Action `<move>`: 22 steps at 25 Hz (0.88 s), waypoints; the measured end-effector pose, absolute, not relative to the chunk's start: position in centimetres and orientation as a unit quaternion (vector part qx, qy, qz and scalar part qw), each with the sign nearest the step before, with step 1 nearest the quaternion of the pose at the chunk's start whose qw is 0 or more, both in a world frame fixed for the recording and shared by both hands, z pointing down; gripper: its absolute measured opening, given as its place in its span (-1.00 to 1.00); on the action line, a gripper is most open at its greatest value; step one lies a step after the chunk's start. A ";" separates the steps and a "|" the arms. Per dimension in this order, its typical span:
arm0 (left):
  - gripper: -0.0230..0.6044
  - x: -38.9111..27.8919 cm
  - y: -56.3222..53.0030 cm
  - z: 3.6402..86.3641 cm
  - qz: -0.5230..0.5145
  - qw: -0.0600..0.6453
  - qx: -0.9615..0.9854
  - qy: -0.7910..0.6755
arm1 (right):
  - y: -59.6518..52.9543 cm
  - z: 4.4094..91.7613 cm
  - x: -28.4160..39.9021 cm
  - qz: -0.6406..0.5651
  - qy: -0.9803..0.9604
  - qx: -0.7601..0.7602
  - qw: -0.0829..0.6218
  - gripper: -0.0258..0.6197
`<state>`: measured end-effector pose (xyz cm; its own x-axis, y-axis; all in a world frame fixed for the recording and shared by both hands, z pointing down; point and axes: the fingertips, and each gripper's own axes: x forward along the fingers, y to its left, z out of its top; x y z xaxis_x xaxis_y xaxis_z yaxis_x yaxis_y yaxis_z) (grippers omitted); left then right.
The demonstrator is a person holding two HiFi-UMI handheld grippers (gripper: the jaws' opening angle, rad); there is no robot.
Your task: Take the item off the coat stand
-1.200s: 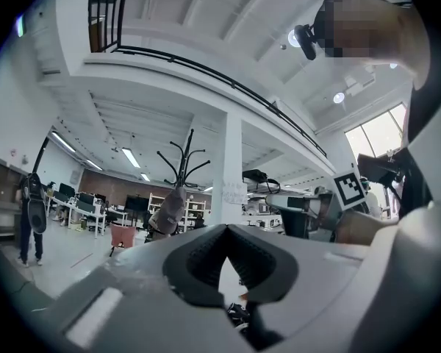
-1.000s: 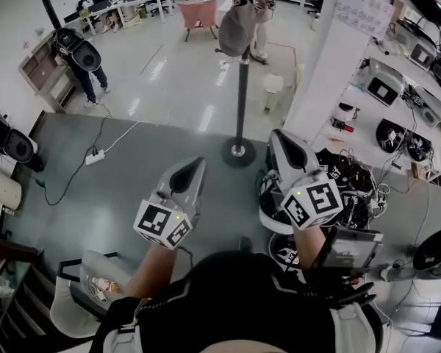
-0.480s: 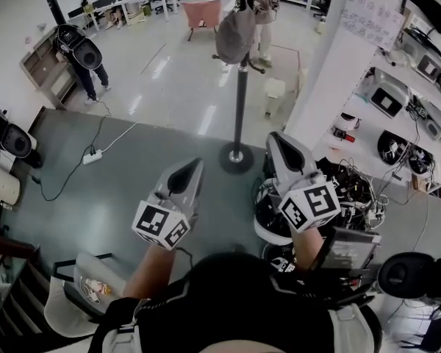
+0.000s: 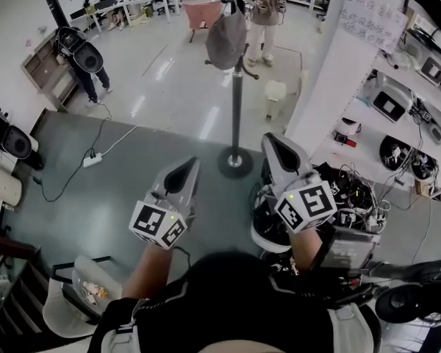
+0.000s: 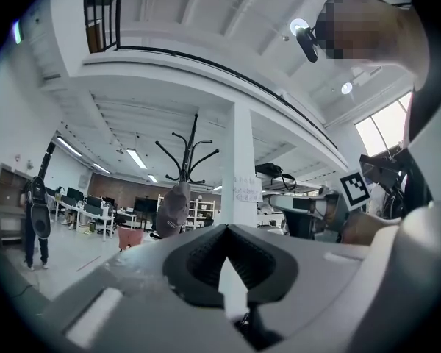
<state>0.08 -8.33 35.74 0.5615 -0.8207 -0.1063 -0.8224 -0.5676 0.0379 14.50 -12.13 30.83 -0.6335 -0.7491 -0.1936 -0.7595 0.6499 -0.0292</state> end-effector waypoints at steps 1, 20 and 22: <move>-0.88 0.3 -8.7 35.7 0.055 0.009 -0.883 0.467 | -12.5 30.7 14.8 0.028 0.904 -0.416 0.096 -0.89; -0.87 -1.6 -13.5 36.5 0.048 -0.004 -0.884 0.464 | -18.0 31.2 13.4 0.012 0.901 -0.423 0.098 -0.89; -0.87 -2.3 -14.1 36.4 0.049 -0.004 -0.885 0.463 | -18.5 31.2 12.7 0.014 0.900 -0.426 0.094 -0.89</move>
